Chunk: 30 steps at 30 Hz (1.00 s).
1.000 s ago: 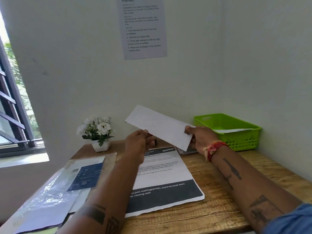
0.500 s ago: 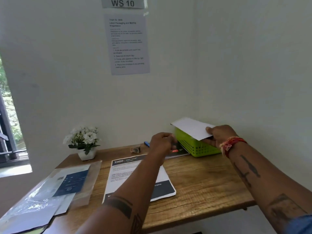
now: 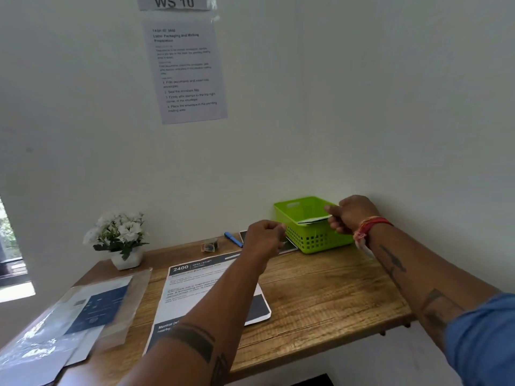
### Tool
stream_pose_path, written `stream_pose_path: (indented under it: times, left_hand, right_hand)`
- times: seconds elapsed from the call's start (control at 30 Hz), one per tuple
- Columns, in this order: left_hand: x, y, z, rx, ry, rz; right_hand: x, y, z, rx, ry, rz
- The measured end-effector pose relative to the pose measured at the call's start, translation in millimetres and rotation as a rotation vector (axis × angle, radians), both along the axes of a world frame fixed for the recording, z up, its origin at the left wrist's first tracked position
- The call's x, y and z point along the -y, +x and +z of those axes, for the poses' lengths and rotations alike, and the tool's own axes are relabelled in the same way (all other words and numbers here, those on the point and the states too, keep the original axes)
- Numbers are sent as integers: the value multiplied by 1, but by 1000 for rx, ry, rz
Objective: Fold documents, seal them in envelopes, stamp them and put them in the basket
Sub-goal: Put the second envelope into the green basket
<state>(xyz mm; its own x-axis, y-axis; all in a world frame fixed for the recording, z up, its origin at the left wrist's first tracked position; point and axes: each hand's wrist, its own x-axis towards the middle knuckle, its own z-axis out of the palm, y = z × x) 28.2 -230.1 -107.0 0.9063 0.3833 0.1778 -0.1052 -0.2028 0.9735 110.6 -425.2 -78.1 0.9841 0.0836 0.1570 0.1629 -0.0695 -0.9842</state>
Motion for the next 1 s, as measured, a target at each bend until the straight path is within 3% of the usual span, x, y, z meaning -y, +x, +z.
stream_pose_path:
  times: [0.1, 0.23, 0.37, 0.43, 0.53, 0.73, 1.0]
  left_hand:
    - [-14, -2, 0, -18, 80, 17]
    - [-46, -6, 8, -12, 178, 105]
    - [-89, -13, 8, -61, 289, 222]
    - [-111, -18, 4, -119, 438, 270]
    - [-141, -31, 2, -244, 736, 321]
    - [-184, -51, -26, -406, 996, 309]
    - [-181, -49, -25, -434, 1121, 224]
  right_hand:
    - [-2, 0, -6, 84, -256, -105]
    - [-30, -16, 0, 280, -312, -196]
    - [-91, -35, -2, 403, -378, 4]
    - [-125, -39, -7, 445, -437, 115]
    - [-172, -41, -18, 561, -625, 232]
    - [-237, -24, -57, 689, -969, 498]
    - [-253, -4, -72, 751, -1096, 501]
